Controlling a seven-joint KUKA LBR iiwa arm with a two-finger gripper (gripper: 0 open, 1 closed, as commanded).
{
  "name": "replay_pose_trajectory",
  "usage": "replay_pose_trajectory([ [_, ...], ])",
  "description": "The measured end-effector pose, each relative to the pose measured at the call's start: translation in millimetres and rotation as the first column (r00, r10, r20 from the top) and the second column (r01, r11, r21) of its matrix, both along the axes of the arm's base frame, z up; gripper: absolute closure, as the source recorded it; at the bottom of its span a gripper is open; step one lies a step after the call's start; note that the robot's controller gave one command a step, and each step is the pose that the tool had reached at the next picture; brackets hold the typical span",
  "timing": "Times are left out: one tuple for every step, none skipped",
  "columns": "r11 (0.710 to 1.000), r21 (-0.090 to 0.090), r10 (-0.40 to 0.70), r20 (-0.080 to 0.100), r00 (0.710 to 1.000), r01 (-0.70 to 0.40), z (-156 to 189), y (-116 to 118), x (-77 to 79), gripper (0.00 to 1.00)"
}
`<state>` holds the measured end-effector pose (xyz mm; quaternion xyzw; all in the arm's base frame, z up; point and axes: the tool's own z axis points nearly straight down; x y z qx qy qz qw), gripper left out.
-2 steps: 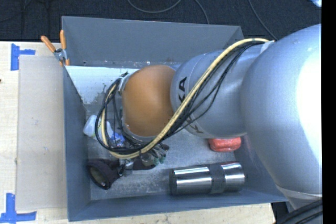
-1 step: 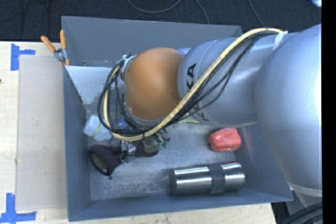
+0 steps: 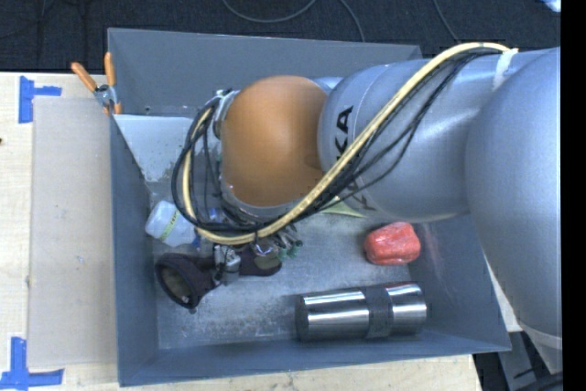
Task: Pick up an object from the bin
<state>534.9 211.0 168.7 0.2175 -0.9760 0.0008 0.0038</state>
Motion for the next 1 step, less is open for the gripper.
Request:
replay_pose_trajectory([
  [1.0, 0.003, 0.002, 0.009, 1.0, -0.002, 53.4, 4.0, 16.1, 1.0],
])
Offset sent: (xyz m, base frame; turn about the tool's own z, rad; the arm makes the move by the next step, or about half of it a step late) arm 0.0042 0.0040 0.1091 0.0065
